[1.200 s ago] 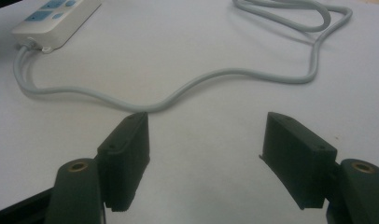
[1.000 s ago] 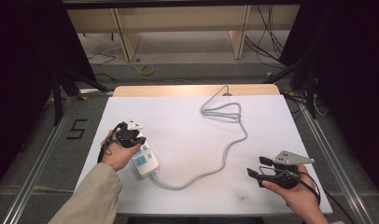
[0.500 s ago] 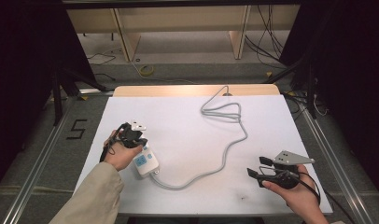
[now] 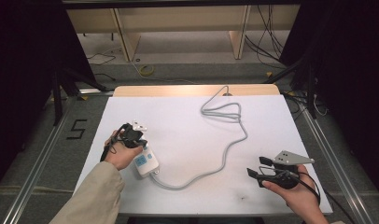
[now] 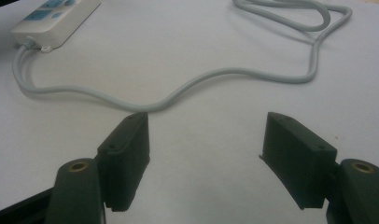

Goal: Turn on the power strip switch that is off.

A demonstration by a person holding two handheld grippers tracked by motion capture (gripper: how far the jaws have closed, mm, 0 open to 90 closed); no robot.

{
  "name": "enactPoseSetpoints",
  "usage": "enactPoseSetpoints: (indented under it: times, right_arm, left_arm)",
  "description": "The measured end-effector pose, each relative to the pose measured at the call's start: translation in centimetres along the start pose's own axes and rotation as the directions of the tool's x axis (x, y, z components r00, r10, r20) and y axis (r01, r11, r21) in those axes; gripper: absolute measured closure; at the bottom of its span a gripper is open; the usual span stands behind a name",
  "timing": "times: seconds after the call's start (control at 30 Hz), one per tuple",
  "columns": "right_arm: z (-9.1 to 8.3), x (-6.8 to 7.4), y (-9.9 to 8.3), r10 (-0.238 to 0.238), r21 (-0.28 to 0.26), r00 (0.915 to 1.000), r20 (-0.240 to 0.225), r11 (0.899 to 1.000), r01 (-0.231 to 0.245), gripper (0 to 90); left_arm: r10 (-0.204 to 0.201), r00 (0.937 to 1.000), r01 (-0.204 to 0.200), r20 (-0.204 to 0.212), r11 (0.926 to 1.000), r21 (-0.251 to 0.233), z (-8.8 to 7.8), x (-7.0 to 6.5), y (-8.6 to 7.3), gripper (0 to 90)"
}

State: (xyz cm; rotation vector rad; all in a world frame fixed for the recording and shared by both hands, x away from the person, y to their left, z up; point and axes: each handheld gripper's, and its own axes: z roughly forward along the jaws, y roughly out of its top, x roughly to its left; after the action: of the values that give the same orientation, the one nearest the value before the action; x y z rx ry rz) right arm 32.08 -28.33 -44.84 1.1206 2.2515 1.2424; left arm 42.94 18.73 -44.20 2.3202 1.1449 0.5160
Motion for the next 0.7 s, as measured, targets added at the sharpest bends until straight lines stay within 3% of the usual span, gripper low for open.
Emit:
enactPoseSetpoints:
  times: [0.7]
  right_arm:
    - [0.02,0.00,-0.01,0.001,0.002,1.0000,0.001,1.000,-0.001,32.3]
  left_arm:
    - [0.015,0.9999,-0.015,0.003,0.9996,0.024,0.59,-0.14,0.09,89.9]
